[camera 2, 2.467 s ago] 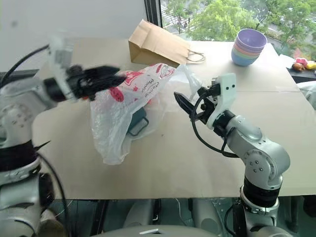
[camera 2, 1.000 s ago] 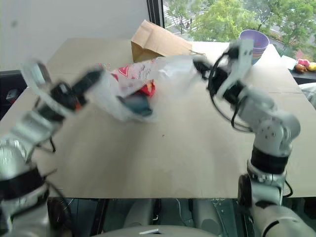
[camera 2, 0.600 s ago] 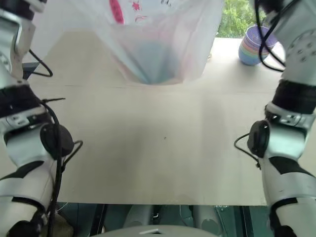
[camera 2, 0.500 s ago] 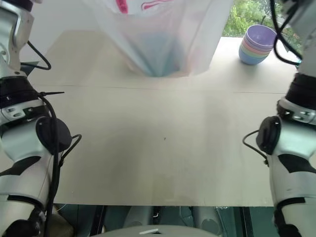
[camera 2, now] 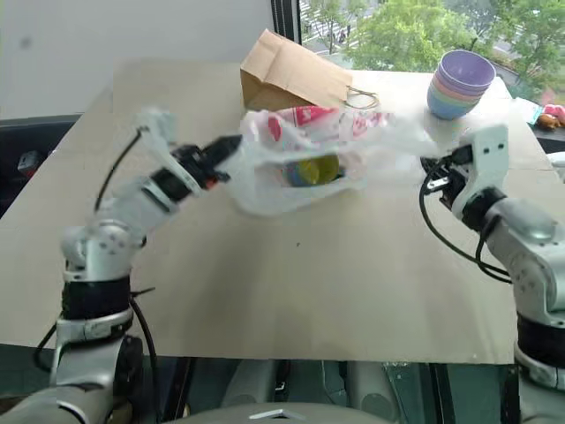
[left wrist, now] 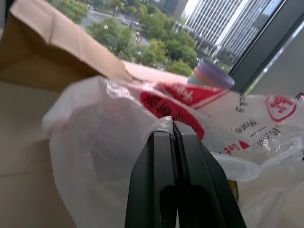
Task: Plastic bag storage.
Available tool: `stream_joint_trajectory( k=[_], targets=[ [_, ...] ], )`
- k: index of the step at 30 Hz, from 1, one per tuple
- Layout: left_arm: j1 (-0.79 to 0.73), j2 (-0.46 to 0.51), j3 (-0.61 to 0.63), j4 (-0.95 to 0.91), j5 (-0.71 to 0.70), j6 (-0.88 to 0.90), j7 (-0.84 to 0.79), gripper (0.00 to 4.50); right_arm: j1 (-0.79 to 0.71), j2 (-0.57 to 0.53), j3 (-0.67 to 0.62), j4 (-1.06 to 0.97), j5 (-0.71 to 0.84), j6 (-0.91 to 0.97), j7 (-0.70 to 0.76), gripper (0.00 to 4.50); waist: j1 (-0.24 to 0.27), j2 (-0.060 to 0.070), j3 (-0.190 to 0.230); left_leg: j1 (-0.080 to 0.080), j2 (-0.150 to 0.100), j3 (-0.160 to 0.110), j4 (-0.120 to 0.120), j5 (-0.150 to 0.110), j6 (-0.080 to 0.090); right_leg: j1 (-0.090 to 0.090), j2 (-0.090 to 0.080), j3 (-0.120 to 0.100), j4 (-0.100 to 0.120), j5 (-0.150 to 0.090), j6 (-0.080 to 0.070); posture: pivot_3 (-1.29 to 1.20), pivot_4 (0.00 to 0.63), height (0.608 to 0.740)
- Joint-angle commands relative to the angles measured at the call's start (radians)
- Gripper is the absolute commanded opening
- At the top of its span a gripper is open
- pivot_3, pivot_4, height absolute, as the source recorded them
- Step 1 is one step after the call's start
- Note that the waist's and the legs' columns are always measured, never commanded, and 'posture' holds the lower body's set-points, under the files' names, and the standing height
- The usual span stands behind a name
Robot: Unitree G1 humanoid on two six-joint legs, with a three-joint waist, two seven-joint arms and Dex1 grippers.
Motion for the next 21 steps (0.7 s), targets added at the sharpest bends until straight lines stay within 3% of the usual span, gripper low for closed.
stream_joint_trajectory(
  k=[1, 2, 5, 11, 12, 16, 21],
  targets=[
    [0.055, 0.011, 0.020, -0.103, 0.052, -0.066, -0.048, 0.28, 0.062, -0.006, -0.003, -0.076, -0.036, -0.060, 0.021, 0.00, -0.003, 0.000, 0.000, 0.001, 0.000, 0.000, 0.000, 0.000, 0.000, 0.001, 0.001, 0.001, 0.000, -0.001, 0.001, 0.00, 0.150, 0.740],
    [0.073, 0.011, 0.027, -0.113, 0.062, -0.075, -0.057, 0.56, 0.080, -0.006, -0.003, -0.082, -0.039, -0.066, 0.030, 0.00, -0.003, 0.000, 0.000, 0.002, 0.001, 0.000, 0.000, 0.000, 0.000, 0.001, 0.001, 0.001, 0.000, -0.003, 0.001, 0.00, 0.150, 0.740],
    [0.156, 0.056, 0.072, -0.173, 0.078, -0.086, -0.102, 1.80, 0.226, -0.045, -0.007, -0.141, -0.068, -0.154, 0.139, 0.79, -0.002, 0.000, -0.001, 0.003, 0.001, 0.000, 0.001, 0.001, 0.000, 0.001, 0.002, 0.002, 0.002, -0.003, 0.001, 0.00, 0.150, 0.740],
    [0.388, 0.181, 0.271, -0.243, 0.019, -0.043, -0.204, 4.38, 0.523, -0.031, -0.192, -0.280, 0.026, -0.214, 0.273, 3.47, -0.001, 0.000, -0.001, 0.000, 0.001, 0.000, 0.000, 0.001, 0.000, -0.001, 0.001, 0.002, 0.001, -0.001, 0.004, 0.00, 0.150, 0.740],
    [0.400, 0.188, 0.298, -0.233, 0.016, -0.038, -0.196, 4.50, 0.580, -0.031, -0.214, -0.294, 0.030, -0.231, 0.309, 3.88, 0.000, 0.000, -0.001, 0.000, 0.001, 0.000, 0.000, 0.001, 0.000, -0.001, 0.001, 0.001, 0.000, -0.001, 0.004, 0.00, 0.150, 0.740],
    [0.406, 0.244, 0.346, -0.141, 0.057, -0.048, -0.233, 4.50, 0.823, -0.011, -0.226, -0.290, -0.070, -0.381, 0.432, 3.88, 0.015, -0.003, -0.004, 0.002, 0.001, -0.002, 0.001, 0.001, 0.000, 0.003, 0.001, -0.001, 0.000, -0.004, 0.001, 0.00, 0.150, 0.740],
    [0.440, 0.316, 0.359, -0.034, 0.114, -0.089, -0.355, 4.50, 0.855, 0.036, -0.160, -0.169, -0.206, -0.522, 0.413, 3.88, -0.006, -0.006, -0.006, 0.017, 0.003, 0.001, 0.000, 0.000, -0.001, 0.014, -0.001, 0.001, -0.003, -0.004, 0.001, 0.00, 0.150, 0.740]
  ],
)
